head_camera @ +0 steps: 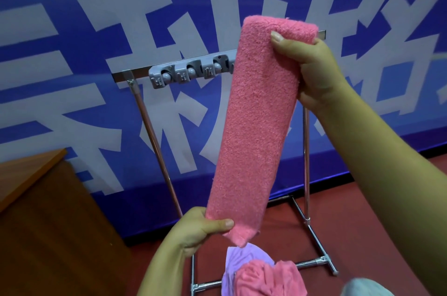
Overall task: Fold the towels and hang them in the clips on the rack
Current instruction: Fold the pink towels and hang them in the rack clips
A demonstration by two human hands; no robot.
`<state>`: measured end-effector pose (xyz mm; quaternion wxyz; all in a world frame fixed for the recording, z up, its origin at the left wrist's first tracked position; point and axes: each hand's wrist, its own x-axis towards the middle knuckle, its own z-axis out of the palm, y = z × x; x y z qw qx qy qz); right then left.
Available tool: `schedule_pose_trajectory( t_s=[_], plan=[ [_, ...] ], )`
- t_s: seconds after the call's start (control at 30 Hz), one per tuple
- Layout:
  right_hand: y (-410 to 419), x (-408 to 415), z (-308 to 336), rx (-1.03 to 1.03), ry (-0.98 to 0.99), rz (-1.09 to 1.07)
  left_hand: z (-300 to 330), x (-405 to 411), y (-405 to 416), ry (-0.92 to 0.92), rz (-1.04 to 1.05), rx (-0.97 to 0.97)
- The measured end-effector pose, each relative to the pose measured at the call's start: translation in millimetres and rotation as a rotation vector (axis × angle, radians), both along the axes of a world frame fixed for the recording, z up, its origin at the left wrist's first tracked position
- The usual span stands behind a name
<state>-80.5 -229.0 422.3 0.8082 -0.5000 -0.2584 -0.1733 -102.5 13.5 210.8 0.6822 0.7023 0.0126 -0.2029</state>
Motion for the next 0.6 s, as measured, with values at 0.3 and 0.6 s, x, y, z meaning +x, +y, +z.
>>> schedule_pose_trajectory(
  t_s=[0.3,0.6],
  plan=[
    [-28,10,-1,0.273,0.162,0.088,10,1,13,-0.135,0.302,-0.426],
    [-67,32,-97,0.640,0.387,0.337,106,21,50,-0.446,0.447,-0.356]
  ],
)
